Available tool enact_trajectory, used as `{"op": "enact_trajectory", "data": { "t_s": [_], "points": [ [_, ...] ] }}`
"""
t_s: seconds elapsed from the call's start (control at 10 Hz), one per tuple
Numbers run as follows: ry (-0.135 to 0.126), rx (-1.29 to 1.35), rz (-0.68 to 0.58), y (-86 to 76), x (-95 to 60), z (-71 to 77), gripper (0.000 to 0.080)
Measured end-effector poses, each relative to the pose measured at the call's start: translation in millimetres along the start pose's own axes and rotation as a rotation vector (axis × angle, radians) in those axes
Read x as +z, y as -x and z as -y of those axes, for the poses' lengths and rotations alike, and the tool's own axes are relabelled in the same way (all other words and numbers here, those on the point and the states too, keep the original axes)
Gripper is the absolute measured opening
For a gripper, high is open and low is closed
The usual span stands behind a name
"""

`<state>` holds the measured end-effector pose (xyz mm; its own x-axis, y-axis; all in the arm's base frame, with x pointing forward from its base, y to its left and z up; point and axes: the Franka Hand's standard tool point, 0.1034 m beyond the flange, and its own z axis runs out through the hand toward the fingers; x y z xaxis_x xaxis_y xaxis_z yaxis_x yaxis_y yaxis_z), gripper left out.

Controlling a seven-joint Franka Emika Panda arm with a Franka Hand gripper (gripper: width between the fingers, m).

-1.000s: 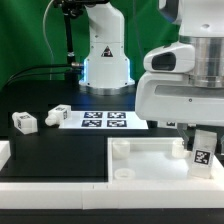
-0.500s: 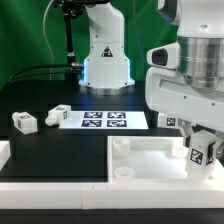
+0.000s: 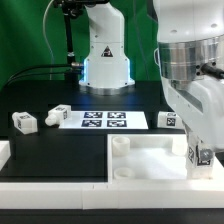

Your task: Assemble one leg

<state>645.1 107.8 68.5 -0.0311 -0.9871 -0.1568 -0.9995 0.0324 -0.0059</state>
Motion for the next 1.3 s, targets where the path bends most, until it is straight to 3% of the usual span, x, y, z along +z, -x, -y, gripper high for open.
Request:
{"op": "enact_trajectory", "data": {
  "t_s": [0.3,0.5,0.8,0.9,1.0,1.1,1.2,1.3],
  "points": [
    [0.003,0.226,0.009,-1.2,-1.0,0.3,0.0285],
    [-0.017,0.409,0.01,0.5,-0.8,0.5,0.0285],
    [-0.029,0.414,0.005,0.2,-1.1,0.4,0.0285],
    [-0.027,0.413,0.004,0.2,0.2,-0.4,0.039],
    [-0.027,0.412,0.004,0.1,0.3,-0.4,0.039],
    [-0.029,0.401,0.005,0.5,-0.7,0.2,0.0582],
    [-0.043,0.346,0.015,4.3,-13.7,3.3,0.0582],
    [-0.059,0.32,0.033,9.5,-35.1,4.6,0.0639]
  ]
}}
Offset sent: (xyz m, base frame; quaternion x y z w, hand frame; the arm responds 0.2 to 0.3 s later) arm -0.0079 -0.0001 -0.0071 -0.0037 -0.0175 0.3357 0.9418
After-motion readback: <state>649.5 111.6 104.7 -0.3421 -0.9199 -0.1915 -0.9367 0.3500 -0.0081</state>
